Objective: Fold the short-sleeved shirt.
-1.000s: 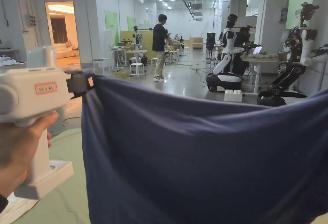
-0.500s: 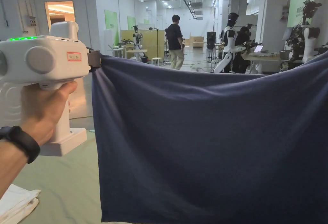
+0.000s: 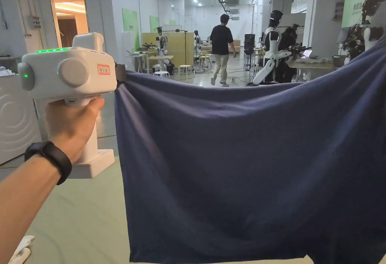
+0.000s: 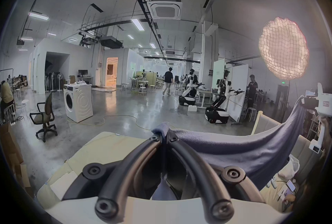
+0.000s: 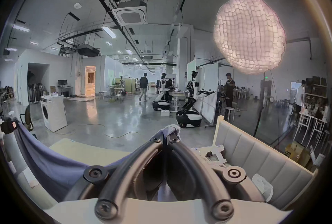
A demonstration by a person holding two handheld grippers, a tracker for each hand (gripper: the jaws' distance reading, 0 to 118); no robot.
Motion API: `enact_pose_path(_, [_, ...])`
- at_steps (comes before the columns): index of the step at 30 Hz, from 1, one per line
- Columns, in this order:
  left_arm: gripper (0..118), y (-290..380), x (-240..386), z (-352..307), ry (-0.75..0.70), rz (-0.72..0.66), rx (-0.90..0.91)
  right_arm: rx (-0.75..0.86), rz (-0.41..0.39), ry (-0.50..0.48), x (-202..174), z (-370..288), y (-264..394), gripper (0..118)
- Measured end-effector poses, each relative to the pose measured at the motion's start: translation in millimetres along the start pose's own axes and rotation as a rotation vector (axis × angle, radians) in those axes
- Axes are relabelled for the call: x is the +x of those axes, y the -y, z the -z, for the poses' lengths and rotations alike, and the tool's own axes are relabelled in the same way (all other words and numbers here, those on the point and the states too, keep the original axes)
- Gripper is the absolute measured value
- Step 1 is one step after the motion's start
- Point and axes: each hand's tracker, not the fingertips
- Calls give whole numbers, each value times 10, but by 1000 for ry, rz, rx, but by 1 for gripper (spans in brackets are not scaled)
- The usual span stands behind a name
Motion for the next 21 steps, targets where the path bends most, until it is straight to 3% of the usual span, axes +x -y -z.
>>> enact_pose_path(4, [4, -1, -47, 238, -14, 15, 9, -1, -22, 20, -74, 87, 50, 2])
enact_pose_path(9, [4, 221, -80, 463, -16, -31, -11, -29, 17, 9, -88, 242, 302, 2])
enact_pose_path(12, [4, 647, -60, 602, -18, -8, -90, -112, -31, -13, -148, 343, 743, 2])
enact_pose_path(16, [4, 1471, -119, 679, 27, -73, -270, -257, 0, -69, -141, 442, 1571, 2])
enact_pose_path(21, [4, 2266, -233, 293, 38, -131, -328, -301, 8, -110, -30, 13, 2430, 2])
